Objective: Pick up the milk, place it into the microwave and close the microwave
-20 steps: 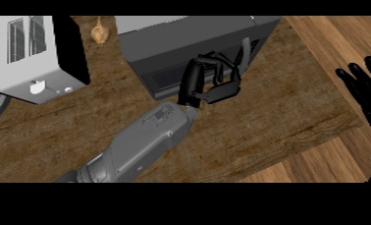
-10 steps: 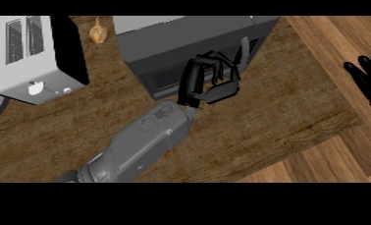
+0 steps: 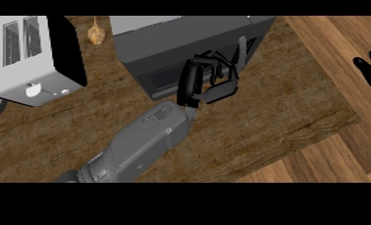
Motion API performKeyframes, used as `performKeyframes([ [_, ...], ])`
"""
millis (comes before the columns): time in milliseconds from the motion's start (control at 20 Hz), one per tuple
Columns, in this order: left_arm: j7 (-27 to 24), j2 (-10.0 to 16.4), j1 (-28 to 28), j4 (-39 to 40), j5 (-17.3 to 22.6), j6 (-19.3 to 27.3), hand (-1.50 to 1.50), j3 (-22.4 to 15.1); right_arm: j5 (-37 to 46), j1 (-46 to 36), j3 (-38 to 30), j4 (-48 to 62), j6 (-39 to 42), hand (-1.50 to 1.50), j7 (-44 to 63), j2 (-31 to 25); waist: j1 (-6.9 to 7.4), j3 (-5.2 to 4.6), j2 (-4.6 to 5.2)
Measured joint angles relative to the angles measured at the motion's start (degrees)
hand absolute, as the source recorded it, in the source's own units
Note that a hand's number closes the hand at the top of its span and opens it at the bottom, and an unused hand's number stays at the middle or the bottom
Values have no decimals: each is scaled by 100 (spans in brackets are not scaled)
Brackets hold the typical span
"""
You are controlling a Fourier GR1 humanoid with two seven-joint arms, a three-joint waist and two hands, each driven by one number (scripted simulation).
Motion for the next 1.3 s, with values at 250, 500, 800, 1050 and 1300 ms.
performKeyframes([
  [250,-141,-2,-24,44,105,-9,150,-47,-140,-58,-33,-39,-15,-150,112,-97,-5,1,5],
  [500,-286,0,-48,69,223,-35,150,-77,-276,-107,-84,-40,-47,-150,189,-161,-15,4,22],
  [800,-391,-1,-86,116,364,-33,150,-137,-486,-184,-63,-94,41,-150,301,-278,-15,8,22],
  [1050,-480,-1,-126,154,455,-72,150,-199,-708,-209,11,-117,172,-150,402,-360,3,12,33],
  [1300,-574,0,-141,197,546,-66,150,-230,-913,-199,38,-128,272,-150,500,-465,-13,16,25],
])
